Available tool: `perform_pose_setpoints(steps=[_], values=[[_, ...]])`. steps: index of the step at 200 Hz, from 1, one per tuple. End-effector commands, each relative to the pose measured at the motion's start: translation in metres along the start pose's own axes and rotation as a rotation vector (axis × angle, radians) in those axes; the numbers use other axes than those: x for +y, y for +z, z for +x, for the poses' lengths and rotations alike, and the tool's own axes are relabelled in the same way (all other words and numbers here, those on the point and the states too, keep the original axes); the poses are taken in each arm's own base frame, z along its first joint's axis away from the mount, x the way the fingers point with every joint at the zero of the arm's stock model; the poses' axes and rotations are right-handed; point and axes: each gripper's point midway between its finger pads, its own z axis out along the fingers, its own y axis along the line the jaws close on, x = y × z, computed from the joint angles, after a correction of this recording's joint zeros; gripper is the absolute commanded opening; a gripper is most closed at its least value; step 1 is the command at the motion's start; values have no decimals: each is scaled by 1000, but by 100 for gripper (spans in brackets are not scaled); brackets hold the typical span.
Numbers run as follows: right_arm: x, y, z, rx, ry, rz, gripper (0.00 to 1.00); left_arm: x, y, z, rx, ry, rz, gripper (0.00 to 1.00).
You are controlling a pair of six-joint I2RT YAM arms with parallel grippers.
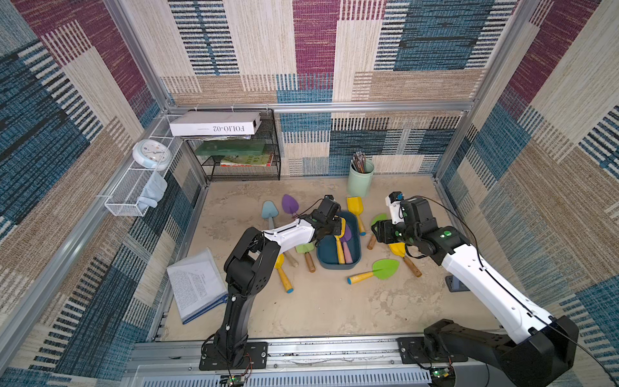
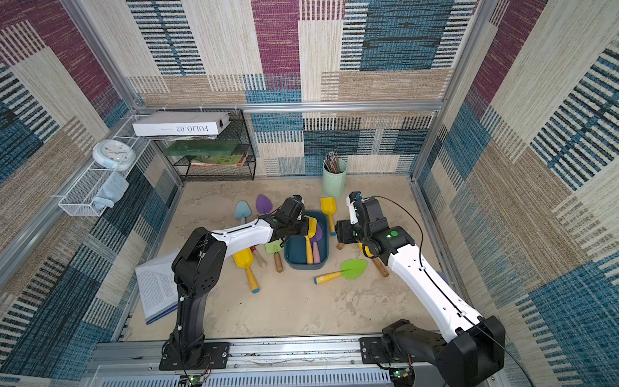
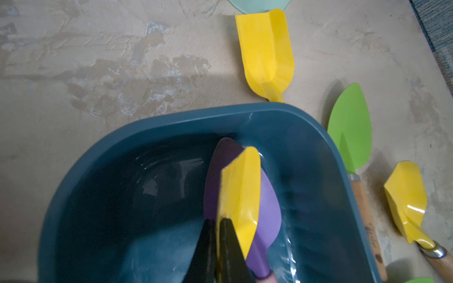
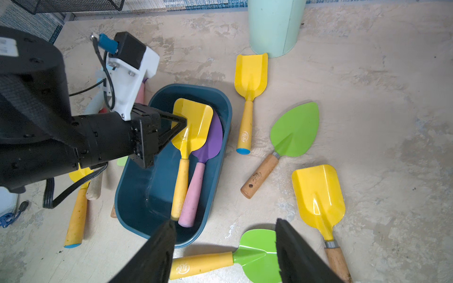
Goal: Put the shovel into the storage box
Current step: Place the shovel in the storage box.
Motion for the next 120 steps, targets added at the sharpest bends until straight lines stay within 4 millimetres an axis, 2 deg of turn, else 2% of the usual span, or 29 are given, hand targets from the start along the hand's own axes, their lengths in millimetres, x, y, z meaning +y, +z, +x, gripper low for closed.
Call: perform_pose_setpoints(steps=[1,34,54,63,91,104,120], values=[[1,1,-2,-13,-2,-6,69,-1,3,-2,-5,-4,1,0],[1,2,-2,-12,-2,-9,69,1,10,2,18,-2,-13,2],[1,3,-1,-10,-4,-9,69,3,13,5,27,-5,-24,8],[2,3,-1,-10,-5,-10,69,5,13,5,29,-6,-31,14],[2,4,0,-7,-5,-10,69,9,14,7,38,-11,-55,43],[2,4,-1,-8,-4,-11,69,10,14,7,43,-10,-65,49],[1,3,-1,-9,-4,-7,69,10,13,6,51,-7,-70,52]])
